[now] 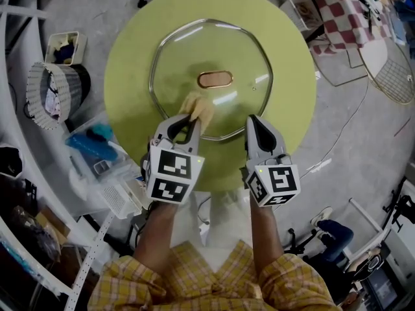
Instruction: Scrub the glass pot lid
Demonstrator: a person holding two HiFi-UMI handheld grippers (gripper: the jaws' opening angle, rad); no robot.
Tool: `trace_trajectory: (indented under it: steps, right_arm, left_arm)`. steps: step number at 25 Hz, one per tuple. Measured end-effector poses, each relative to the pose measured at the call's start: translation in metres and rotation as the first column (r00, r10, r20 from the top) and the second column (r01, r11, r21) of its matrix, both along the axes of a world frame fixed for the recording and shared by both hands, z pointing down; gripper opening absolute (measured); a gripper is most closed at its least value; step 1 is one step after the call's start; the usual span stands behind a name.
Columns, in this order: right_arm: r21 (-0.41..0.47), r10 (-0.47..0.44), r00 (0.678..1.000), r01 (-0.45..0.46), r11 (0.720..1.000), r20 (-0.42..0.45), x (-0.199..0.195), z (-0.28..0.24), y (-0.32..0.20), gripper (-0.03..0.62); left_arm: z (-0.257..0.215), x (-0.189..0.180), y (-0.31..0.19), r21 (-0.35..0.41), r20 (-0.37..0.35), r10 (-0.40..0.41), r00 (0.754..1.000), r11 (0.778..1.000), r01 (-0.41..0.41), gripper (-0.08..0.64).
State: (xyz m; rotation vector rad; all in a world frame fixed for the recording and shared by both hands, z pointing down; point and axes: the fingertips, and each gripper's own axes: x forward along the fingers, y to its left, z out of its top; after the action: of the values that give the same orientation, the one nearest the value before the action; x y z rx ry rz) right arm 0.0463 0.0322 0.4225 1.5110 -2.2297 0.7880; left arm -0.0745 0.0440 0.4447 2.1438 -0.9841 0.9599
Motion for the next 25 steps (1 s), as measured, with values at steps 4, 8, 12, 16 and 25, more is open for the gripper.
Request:
trace_trajectory:
  steps: [4, 8, 12, 16, 25]
  right_arm:
    - [-0.010, 0.012, 1.000, -0.012, 1.000, -0.004, 0.005, 0.004, -0.002, -0.002]
    - [-0.034, 0.027, 1.000, -0.028, 0.999, -0.016, 0.012, 0.010, -0.002, -0.003]
    - [-0.047, 0.029, 0.999, -0.029, 0.998, -0.017, 0.015, 0.015, -0.003, -0.003]
    - [-0.051, 0.042, 0.999, -0.044, 0.998, -0.029, 0.022, 0.017, -0.005, -0.003]
    - [-0.072, 0.102, 0.993, -0.105, 0.992, -0.054, 0.057, 0.025, -0.020, -0.003]
  left_arm:
    - [-0.001, 0.000, -0.001, -0.014, -0.004, 0.009, 1.000, 1.000, -0.010, 0.034]
    - [-0.002, -0.002, -0.002, -0.037, -0.017, 0.010, 1.000, 0.999, -0.011, 0.034]
    - [-0.001, -0.002, -0.003, -0.031, -0.008, -0.002, 1.000, 1.000, 0.002, 0.034]
    - [-0.001, -0.001, -0.003, -0.036, -0.005, 0.000, 1.000, 0.999, 0.000, 0.034]
    - [0.000, -0.001, -0.004, -0.039, 0.000, 0.001, 1.000, 0.999, -0.001, 0.034]
